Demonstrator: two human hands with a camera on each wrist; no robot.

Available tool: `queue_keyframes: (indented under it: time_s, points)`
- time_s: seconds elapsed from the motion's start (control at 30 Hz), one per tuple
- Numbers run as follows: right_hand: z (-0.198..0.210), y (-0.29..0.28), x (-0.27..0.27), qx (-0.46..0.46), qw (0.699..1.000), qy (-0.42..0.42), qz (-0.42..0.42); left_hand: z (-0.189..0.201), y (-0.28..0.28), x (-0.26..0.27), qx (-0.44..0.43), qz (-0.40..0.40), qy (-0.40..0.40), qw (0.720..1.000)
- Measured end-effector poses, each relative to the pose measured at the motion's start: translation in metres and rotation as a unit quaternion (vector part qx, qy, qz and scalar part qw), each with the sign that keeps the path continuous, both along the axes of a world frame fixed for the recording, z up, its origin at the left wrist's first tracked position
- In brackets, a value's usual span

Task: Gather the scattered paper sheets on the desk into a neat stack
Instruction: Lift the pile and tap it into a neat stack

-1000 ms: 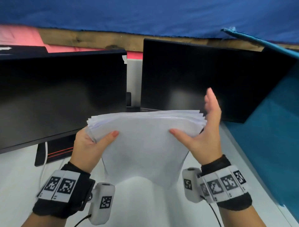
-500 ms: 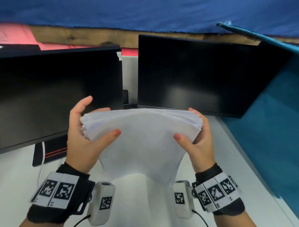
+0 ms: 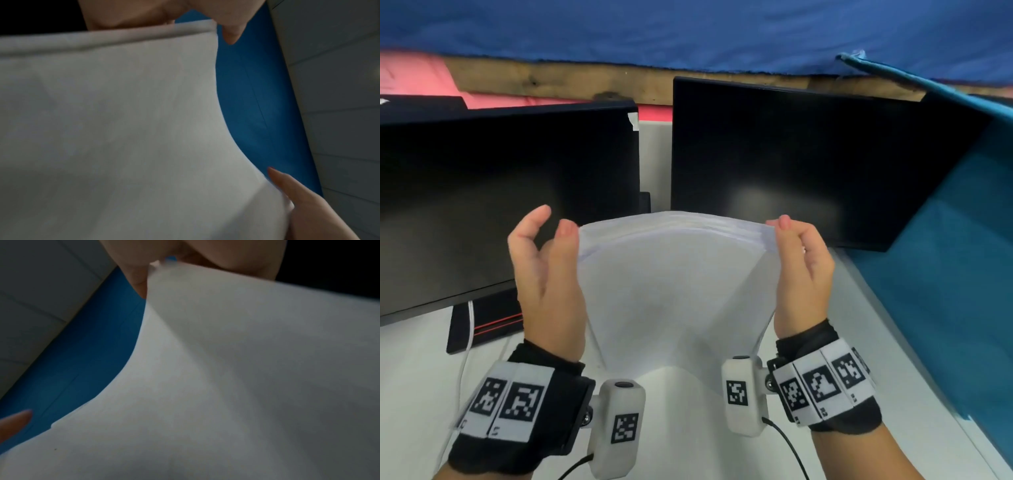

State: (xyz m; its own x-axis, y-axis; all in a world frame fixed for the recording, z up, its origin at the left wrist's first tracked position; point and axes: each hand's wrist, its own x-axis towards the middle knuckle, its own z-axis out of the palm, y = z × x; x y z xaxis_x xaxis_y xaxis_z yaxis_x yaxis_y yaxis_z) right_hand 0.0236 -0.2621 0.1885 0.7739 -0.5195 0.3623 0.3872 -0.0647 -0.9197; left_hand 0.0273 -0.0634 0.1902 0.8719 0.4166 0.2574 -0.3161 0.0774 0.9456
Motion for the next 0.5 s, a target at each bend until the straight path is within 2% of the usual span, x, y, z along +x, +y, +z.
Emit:
queue_keyframes:
  time_s: [0.17,0.27,0.4,0.5]
  points:
    - [0.0013,0.0006,0.0008,0.019,1.000,0.009,0.000,-0.0001,-0.0015,0.0023,0.005,-0.011,0.003,1.000]
    - [0.0024,0.0034,-0.0018,-0.001,1.000,0.016,0.005,0.0027,-0.0014,0.0024,0.018,-0.029,0.001,0.999]
    - [0.0021,-0.0007,-0.0042,0.041,0.999,0.016,0.011,0.0018,0.0041,0.0062,0.011,-0.028,0.033,0.999]
    - [0.0022,0.0022,-0.0075,0.016,0.999,0.020,0.020,0.0024,0.0033,0.0063,0.009,-0.038,0.024,0.999]
